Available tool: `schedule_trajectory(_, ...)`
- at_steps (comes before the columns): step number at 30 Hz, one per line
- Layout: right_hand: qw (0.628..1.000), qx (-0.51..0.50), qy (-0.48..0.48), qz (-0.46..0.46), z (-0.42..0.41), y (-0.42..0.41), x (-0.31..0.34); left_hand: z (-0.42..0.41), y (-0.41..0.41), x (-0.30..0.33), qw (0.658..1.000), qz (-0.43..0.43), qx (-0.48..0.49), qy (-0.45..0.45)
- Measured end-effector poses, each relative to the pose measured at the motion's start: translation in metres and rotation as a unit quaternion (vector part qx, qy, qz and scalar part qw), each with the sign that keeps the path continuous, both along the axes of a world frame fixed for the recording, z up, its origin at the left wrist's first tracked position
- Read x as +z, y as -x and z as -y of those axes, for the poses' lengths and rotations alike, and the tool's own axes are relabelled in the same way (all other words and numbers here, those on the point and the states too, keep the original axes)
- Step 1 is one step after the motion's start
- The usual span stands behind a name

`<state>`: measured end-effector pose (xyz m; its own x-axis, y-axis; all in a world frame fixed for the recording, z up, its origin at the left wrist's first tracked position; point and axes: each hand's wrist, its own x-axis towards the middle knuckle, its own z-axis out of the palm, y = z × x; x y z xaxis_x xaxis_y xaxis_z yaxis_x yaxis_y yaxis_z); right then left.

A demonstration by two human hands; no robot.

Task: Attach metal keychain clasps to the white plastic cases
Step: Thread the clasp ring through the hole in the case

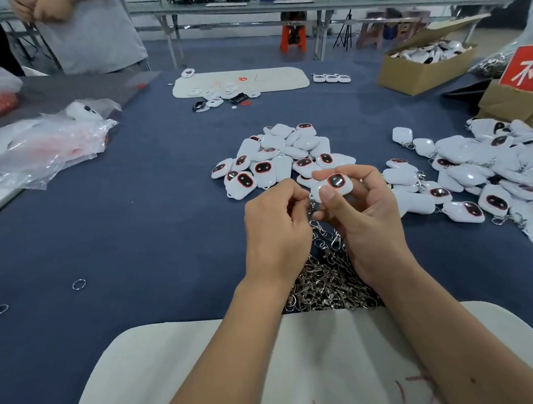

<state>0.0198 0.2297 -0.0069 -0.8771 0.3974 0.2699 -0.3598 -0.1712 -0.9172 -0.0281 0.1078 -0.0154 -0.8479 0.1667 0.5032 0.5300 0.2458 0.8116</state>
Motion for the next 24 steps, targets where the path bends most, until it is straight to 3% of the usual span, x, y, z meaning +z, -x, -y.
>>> schedule_trajectory(13,0.999,-0.035,0.029,0.0,-0.0002,0.0039,-0.0025,0.0004,-0.0012,0.0048,0.999,-0.044,0.001,-0.011)
schedule_trajectory(24,0.999,-0.041,-0.028,-0.003,-0.0013,0.0025,-0.0064,0.0056,-0.0026,0.0092,0.988,-0.083,-0.025,0.131)
